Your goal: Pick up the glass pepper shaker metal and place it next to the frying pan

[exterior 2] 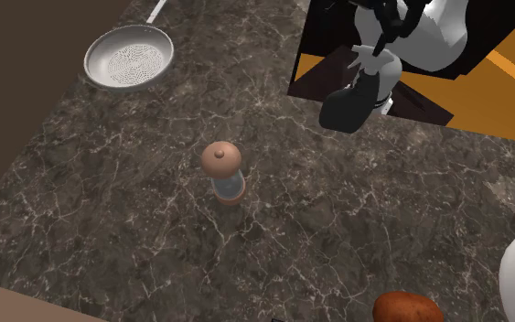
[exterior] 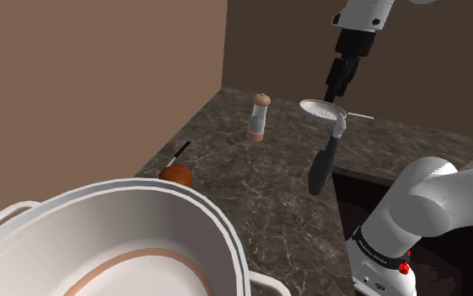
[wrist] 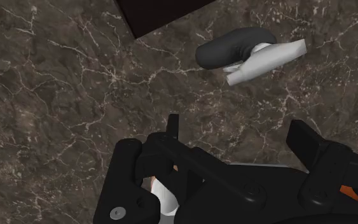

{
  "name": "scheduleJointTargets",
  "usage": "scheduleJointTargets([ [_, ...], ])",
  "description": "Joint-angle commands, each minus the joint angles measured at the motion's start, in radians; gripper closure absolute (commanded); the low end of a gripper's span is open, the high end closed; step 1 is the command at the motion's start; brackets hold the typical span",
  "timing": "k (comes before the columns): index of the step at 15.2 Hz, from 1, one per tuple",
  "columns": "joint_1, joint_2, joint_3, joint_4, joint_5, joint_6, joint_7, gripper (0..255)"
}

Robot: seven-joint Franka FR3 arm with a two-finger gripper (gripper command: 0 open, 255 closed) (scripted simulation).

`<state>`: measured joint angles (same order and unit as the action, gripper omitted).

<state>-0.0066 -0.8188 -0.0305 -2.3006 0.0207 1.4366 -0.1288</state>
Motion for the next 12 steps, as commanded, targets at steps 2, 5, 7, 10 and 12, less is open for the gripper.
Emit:
scheduleJointTargets([
  [2,0.002,0.038,-0.003,0.013,-0.004,0.022,-0.009,0],
  [5,0.008,0.153,-0.012,0.061,-0.016,0.083,-0.035,0],
  [7,0.012,0.231,-0.017,0.1,-0.022,0.119,-0.051,0],
  [10,0.016,0.348,-0.024,0.168,-0.03,0.163,-0.075,0],
  [12,0.019,0.428,-0.027,0.219,-0.034,0.187,-0.091,0],
])
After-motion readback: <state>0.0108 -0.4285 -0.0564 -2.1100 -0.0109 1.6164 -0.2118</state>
